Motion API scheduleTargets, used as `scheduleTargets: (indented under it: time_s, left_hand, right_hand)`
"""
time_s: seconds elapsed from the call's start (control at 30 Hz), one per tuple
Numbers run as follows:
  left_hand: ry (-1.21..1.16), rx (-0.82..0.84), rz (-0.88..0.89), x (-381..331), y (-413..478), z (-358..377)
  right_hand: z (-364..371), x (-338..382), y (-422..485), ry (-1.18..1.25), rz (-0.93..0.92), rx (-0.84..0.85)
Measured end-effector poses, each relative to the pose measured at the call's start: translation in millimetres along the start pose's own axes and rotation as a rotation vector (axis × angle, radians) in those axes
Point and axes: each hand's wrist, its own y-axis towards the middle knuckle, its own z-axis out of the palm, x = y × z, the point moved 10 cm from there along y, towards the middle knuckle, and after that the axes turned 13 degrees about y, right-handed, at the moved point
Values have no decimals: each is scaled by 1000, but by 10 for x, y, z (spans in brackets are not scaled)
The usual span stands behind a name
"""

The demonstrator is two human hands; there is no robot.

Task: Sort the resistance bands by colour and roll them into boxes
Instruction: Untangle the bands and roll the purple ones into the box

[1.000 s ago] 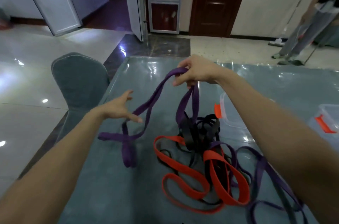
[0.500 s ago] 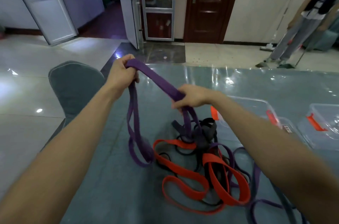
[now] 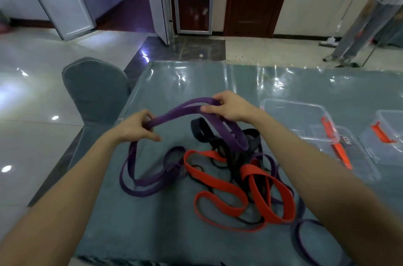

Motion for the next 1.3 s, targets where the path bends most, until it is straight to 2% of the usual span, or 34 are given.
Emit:
scheduleTargets:
  time_s: [0.07,0.13,0.23,0.3,0.47,0.53,0.57,0.63,0.67,0.7,0.77,0.83,0.93,1.03,1.13,1.2,1.23,1.3]
  left_hand:
    - [-136,118,117,-359,-114,299]
    - [-301,149,197,-719,-157,513]
    - [-174,98,257,-1020,-165,736]
    - [-150,126,213,-1025,-166,975]
    - [-148,117,129,-1170,-299,1481]
    - [-89,84,43,-1200,-376,1550]
    - [-85,53,-24,-1218,-406,1513]
    - [-116,-71,-113,-1393,-457,1294]
    - [-71,-163,-105,-1591,-476,1114]
    - [21,-258,-67,-1857,-493,920]
    - [278,-341,57,-2539,-562,685]
    - [398,-271,166,-3108,-629,691]
    - [368,-260,268,-3517,-782,514]
    - [255,-306,243,-3348,-883,299]
    - [181,-39,132,-2962,-859,771]
    - [163,37,90,-2852,-862,1008]
    - [84,-13,102,-2882,-855,940]
    - [-204,-218,162,-3021,-877,496]
  right_hand:
    - [101,92,-52,72,-3,42]
    - [279,153,-115,109,19,161]
    - [466,144,-258,46,19,333]
    - [356,127,-349,59,-27,329]
    - [-360,25,-661,526,-106,286]
    - [-826,-194,-800,625,-89,261]
    - [-1048,-373,-857,566,-58,247]
    - [-1371,-855,-986,117,53,213]
    - [-1416,-1088,-1057,-111,110,211]
    - [-1373,-1244,-1113,-220,139,208]
    - [-1084,-1276,-1177,-99,75,235]
    - [-739,-1112,-1180,58,-36,274]
    - [-659,-831,-1105,208,-141,251]
    - [-1054,-579,-1162,274,-199,209]
    - [-1500,-275,-1341,246,-296,175]
    - [-1787,-104,-1458,255,-347,143]
    - [-1931,-66,-1499,258,-364,109]
    - [-2187,-112,-1539,261,-352,28]
